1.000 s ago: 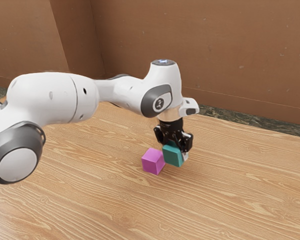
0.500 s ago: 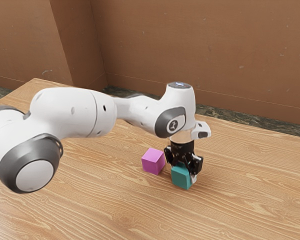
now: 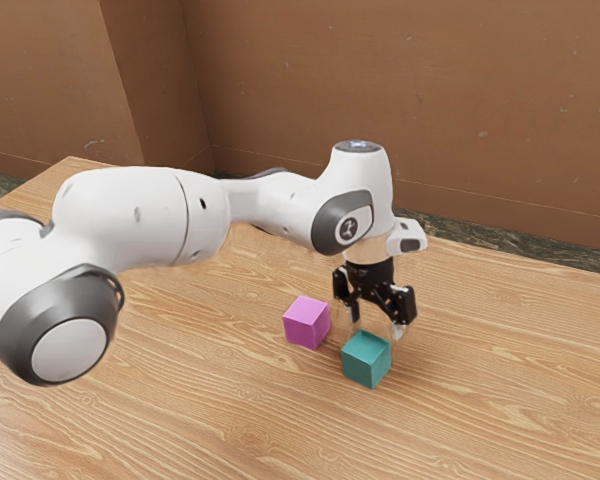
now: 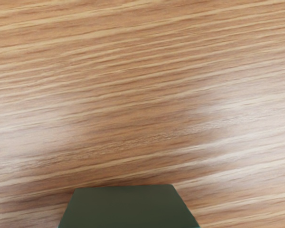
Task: Pick up the blue block with one arm, and put the blue block on the table with one arm
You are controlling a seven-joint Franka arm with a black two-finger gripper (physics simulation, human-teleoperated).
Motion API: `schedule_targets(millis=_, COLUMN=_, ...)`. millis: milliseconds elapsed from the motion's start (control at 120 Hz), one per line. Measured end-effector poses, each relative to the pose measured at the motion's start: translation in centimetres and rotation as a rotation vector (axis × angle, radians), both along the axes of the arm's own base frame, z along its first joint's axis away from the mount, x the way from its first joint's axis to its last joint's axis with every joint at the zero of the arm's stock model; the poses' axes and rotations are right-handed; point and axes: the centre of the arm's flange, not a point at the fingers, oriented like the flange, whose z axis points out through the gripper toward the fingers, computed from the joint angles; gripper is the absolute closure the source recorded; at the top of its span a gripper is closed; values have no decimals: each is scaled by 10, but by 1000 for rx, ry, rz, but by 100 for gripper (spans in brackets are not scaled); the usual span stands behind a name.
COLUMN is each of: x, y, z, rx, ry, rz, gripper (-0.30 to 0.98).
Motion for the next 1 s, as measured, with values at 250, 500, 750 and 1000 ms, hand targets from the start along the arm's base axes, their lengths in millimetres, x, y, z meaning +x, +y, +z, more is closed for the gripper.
schedule_targets(millis=250, x=-3, y=33, z=99, rx=42, ry=-82, rz=-4, gripper=1)
schedule_targets(millis=500, x=-45, y=86, z=188, rx=121, ry=-108, rz=-14, gripper=0)
schedule_targets(millis=750, x=-72, y=175, z=267, rx=274, ry=-127, rz=38, gripper=0)
schedule_targets(millis=1000, x=-81, y=179, z=248, rx=337, ry=-45, rz=13, gripper=0)
